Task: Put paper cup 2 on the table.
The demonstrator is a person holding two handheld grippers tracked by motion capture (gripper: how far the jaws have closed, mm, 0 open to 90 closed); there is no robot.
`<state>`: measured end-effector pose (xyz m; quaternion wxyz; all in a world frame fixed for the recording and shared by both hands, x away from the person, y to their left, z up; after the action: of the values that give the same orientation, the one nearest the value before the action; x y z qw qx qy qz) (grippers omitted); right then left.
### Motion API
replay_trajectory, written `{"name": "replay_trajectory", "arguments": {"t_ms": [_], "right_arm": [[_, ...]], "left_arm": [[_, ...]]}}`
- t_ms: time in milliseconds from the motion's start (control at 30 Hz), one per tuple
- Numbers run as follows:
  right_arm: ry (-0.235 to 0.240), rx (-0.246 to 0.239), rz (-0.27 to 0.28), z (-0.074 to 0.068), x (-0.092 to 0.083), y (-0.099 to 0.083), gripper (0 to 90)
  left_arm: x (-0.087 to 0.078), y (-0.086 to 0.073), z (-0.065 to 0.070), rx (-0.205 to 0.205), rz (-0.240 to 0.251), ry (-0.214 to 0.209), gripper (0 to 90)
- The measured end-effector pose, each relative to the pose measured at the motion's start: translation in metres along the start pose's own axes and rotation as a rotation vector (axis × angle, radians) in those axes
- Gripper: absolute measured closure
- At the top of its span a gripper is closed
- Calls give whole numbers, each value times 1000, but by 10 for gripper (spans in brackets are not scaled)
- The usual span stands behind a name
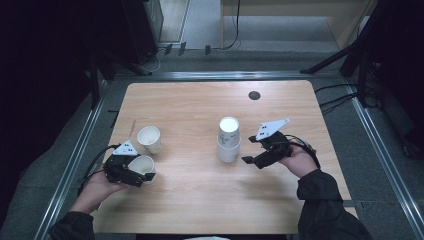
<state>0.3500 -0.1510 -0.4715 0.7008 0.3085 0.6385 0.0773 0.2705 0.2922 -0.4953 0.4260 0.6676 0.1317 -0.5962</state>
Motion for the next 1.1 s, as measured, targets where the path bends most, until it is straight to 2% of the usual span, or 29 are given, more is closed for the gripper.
{"name": "replay_trajectory", "arguments": {"t_ms": [33, 100, 200, 300, 433, 500, 700, 900, 1100], "right_arm": [[0, -1, 0, 0, 0, 0, 239], [-1, 0, -1, 0, 0, 0, 239], [-1, -1, -3, 0, 0, 0, 239], [-3, 0, -5, -1, 0, -1, 239], [-2, -4, -8, -2, 0, -2, 239], [-3, -1, -13, -4, 0, -3, 238], [12, -12, -18, -11, 3, -4, 238], [20, -27, -37, -20, 5, -6, 238], [4, 0, -39, -23, 0, -15, 238]], "left_arm": [[-2, 0, 1, 2, 11, 16, 81], [-8, 2, 1, -4, 32, 21, 80], [-15, 4, 1, -19, 68, 11, 80], [-20, 7, 3, -16, 99, 17, 80], [-27, 14, 7, -16, 140, 4, 81], [-29, 18, 11, -10, 147, 10, 81], [-29, 32, 20, 21, 151, -25, 81], [-23, 46, 27, 51, 139, -38, 82], [-16, 63, 36, 79, 131, -76, 86]]}}
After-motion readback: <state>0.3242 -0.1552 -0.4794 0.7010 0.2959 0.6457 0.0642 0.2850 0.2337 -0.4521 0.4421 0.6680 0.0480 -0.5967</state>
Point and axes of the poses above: each handheld gripper's, and its own axes: x roughly forward along the jaws, y roughly out of its top, z roughly to its right, the point moved 1 cm from there along x, roughly forward along the jaws, and after that the axes turned 14 degrees about -z, right-handed, at the moved point
